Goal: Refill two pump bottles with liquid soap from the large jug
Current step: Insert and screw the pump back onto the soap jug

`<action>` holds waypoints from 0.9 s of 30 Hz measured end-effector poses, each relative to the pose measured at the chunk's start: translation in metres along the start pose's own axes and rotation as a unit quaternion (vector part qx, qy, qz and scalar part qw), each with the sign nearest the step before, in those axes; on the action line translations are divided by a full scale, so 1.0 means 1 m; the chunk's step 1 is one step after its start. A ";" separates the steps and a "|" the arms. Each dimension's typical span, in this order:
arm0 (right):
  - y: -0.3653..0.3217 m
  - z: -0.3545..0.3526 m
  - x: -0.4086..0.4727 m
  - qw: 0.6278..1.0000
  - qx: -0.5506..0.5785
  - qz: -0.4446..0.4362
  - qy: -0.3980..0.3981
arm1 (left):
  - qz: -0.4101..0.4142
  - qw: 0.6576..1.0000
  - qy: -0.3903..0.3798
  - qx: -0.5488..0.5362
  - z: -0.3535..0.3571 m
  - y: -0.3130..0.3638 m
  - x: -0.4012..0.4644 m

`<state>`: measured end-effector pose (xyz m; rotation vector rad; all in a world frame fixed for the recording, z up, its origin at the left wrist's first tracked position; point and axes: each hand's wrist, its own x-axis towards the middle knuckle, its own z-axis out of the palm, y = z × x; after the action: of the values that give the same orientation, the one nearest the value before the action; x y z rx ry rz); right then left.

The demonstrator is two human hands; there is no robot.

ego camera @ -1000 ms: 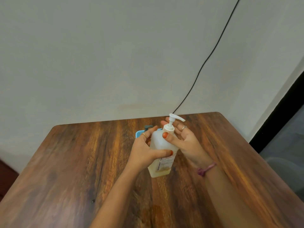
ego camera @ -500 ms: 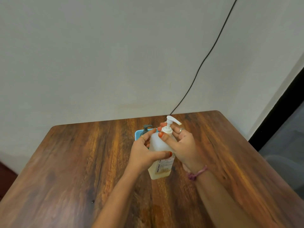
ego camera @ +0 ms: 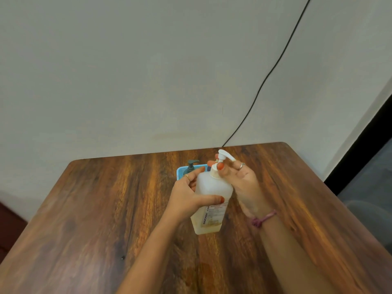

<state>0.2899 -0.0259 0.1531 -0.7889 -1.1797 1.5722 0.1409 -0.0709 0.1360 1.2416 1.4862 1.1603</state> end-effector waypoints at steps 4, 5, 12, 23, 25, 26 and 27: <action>-0.005 -0.003 0.004 1.000 -0.022 -0.015 0.015 | -0.006 0.999 -0.037 -0.014 0.000 0.003 0.002; -0.007 -0.005 0.004 0.999 -0.029 -0.014 0.013 | -0.007 0.999 -0.046 -0.021 0.001 0.004 0.003; -0.027 -0.023 0.013 0.996 -0.080 -0.001 -0.033 | -0.004 0.994 -0.098 -0.052 0.005 0.011 0.016; -0.060 -0.045 0.030 0.977 -0.145 0.048 -0.151 | -0.006 0.985 -0.160 -0.058 0.012 0.027 0.029; -0.062 -0.047 0.032 0.974 -0.154 0.053 -0.160 | -0.007 0.984 -0.166 -0.057 0.013 0.028 0.031; -0.063 -0.047 0.032 0.973 -0.153 0.055 -0.162 | -0.007 0.984 -0.167 -0.059 0.013 0.029 0.032; -0.062 -0.048 0.033 0.974 -0.149 0.056 -0.164 | -0.008 0.984 -0.167 -0.063 0.014 0.028 0.033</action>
<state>0.3421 0.0235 0.1989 -0.8185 -1.6654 1.6846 0.1550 -0.0347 0.1595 1.2635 1.1543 0.9650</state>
